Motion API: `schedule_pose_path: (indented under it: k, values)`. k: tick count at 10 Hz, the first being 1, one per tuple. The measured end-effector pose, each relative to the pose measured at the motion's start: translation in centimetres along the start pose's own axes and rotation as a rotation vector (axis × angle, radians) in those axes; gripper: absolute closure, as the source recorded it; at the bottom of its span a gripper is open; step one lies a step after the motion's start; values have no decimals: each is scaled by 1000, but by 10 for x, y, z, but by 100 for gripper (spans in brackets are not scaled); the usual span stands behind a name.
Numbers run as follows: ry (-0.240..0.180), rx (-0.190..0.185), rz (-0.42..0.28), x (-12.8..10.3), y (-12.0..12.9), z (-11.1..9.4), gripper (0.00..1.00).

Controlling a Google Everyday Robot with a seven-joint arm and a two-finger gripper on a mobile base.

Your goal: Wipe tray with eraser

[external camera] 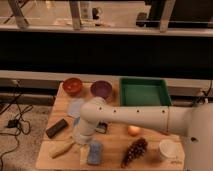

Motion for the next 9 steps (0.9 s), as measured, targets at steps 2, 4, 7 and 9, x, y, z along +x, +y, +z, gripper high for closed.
schedule_pose_path:
  k: [2,4,7,9]
  values:
    - [-3,2,3,1,0,0,20]
    - [-21,5,9,5,-6,7,20]
    - [-49,2,-18,-3,-36,31,20]
    - [-61,7,-43,-11,-52,36,20]
